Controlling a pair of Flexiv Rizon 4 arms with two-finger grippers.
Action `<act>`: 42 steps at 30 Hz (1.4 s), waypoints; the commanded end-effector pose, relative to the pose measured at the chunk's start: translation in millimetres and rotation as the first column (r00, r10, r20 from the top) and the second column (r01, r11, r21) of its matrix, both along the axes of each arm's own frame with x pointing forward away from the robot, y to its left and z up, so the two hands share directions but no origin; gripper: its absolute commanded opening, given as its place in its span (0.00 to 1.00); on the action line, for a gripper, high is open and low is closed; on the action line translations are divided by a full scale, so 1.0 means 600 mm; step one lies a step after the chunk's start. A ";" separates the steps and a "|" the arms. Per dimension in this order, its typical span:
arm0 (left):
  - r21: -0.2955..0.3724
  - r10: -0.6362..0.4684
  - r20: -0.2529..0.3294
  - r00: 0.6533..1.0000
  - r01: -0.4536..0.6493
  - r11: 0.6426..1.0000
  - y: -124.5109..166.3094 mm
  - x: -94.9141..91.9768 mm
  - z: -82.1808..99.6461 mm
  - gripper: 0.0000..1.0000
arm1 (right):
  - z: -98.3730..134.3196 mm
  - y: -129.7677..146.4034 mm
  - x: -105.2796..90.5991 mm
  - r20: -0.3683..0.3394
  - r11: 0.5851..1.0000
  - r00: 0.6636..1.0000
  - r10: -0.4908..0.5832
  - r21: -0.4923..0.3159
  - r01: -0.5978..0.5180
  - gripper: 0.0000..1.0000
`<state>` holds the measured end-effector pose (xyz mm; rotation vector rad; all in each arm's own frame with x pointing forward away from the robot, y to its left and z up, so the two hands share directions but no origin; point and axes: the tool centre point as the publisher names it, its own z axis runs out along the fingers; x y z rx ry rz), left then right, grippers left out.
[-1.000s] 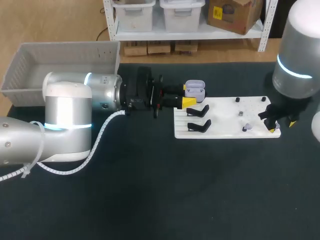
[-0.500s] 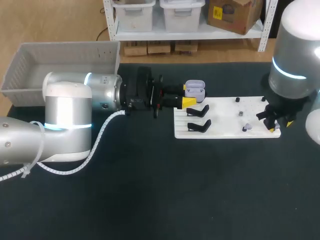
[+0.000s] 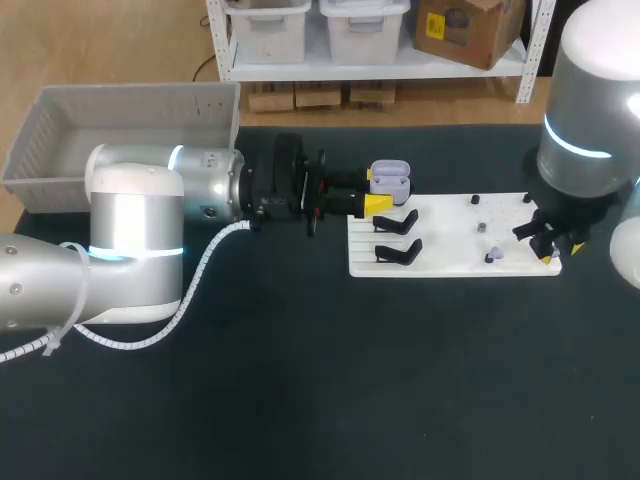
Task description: Pick up each earbud case from the left stands, insert the matching earbuds, close the lid, and place the case in the box.
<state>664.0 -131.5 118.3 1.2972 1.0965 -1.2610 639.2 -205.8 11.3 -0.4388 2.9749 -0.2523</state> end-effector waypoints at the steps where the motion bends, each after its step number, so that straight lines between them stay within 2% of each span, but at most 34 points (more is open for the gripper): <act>1: -0.001 0.006 0.002 1.000 -0.006 1.000 0.000 -0.003 0.000 0.00 | -0.002 0.001 0.002 -0.001 1.000 1.000 -0.001 -0.002 0.001 0.31; 11: -0.001 0.006 0.002 1.000 -0.006 1.000 0.000 -0.003 0.000 0.00 | -0.004 0.002 0.003 -0.001 1.000 1.000 -0.001 -0.006 0.001 0.20; 15: -0.001 0.006 0.002 1.000 -0.006 1.000 0.000 -0.003 0.000 0.00 | -0.003 0.002 0.003 0.003 1.000 1.000 -0.003 -0.008 0.003 0.00; 21: -0.001 0.006 0.002 1.000 -0.006 1.000 0.000 -0.003 0.000 0.00 | 0.011 0.004 -0.007 0.012 1.000 1.000 -0.012 -0.011 0.013 0.00; 27: -0.001 0.006 0.002 1.000 -0.006 1.000 0.000 -0.003 0.000 0.00 | 0.046 0.011 -0.024 0.018 0.995 0.995 -0.094 -0.044 0.095 0.00; 31: -0.001 0.006 0.002 1.000 -0.006 1.000 0.000 -0.003 0.000 0.00 | 0.071 0.018 -0.030 -0.017 0.975 0.977 -0.212 -0.074 0.210 0.00; 33: -0.001 0.006 0.002 1.000 -0.006 1.000 0.000 -0.003 0.000 0.00 | 0.088 0.025 -0.036 -0.050 0.964 0.964 -0.261 -0.057 0.259 0.00; 36: -0.001 0.006 0.002 1.000 -0.006 1.000 0.000 -0.003 0.000 0.00 | 0.104 0.035 -0.045 -0.060 0.950 0.948 -0.312 -0.052 0.309 0.00; 42: -0.001 0.006 0.002 1.000 -0.006 1.000 0.000 -0.003 0.000 0.00 | 0.111 0.057 -0.062 -0.079 0.925 0.922 -0.380 -0.038 0.378 0.00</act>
